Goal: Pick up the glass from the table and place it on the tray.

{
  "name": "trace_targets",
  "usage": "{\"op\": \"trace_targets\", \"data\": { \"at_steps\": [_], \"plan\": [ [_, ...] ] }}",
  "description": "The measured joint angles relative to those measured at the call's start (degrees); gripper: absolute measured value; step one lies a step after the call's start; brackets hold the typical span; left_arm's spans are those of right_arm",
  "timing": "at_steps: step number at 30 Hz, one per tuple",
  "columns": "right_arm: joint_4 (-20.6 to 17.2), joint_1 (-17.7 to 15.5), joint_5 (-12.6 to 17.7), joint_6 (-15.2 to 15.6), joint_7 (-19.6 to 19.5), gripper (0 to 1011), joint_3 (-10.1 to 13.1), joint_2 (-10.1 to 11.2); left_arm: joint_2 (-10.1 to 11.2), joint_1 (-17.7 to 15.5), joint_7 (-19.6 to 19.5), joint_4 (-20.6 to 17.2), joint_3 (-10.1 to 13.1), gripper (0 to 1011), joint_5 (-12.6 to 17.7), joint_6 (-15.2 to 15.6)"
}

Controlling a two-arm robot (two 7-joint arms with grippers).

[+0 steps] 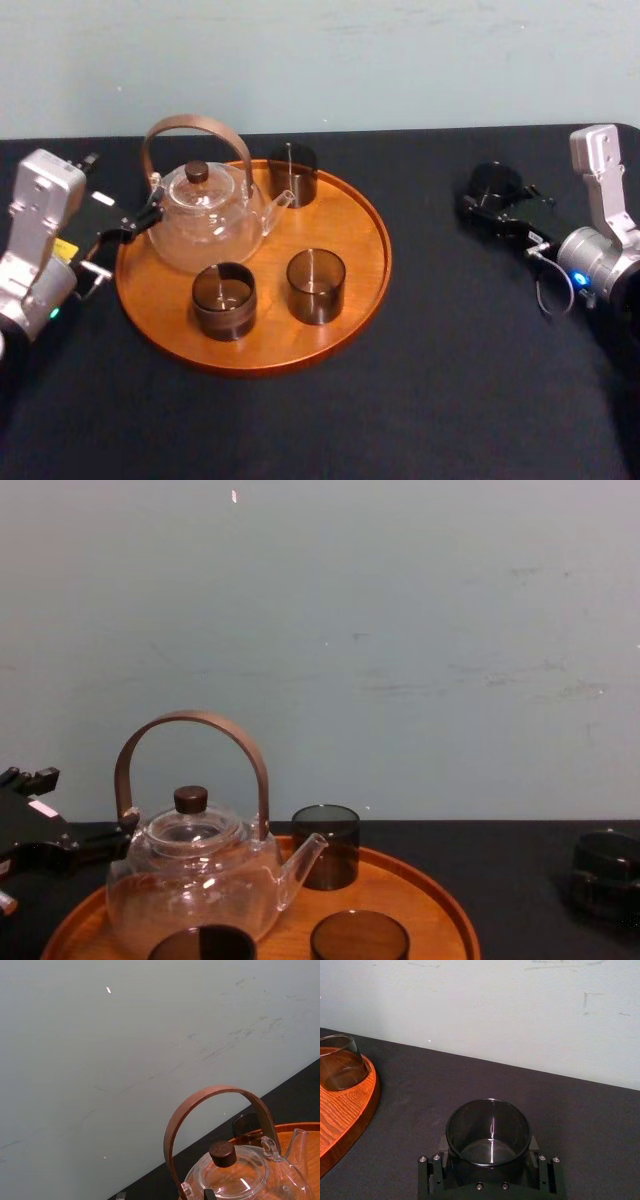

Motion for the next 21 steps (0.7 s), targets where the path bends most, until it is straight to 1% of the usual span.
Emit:
{"op": "trace_targets", "data": {
  "at_steps": [21],
  "plan": [
    [-0.2,-0.1,0.2,0.2,-0.1,904,0.0,0.1,0.0,0.0,0.0,0.0,0.0,1009,0.0,0.0]
  ]
}}
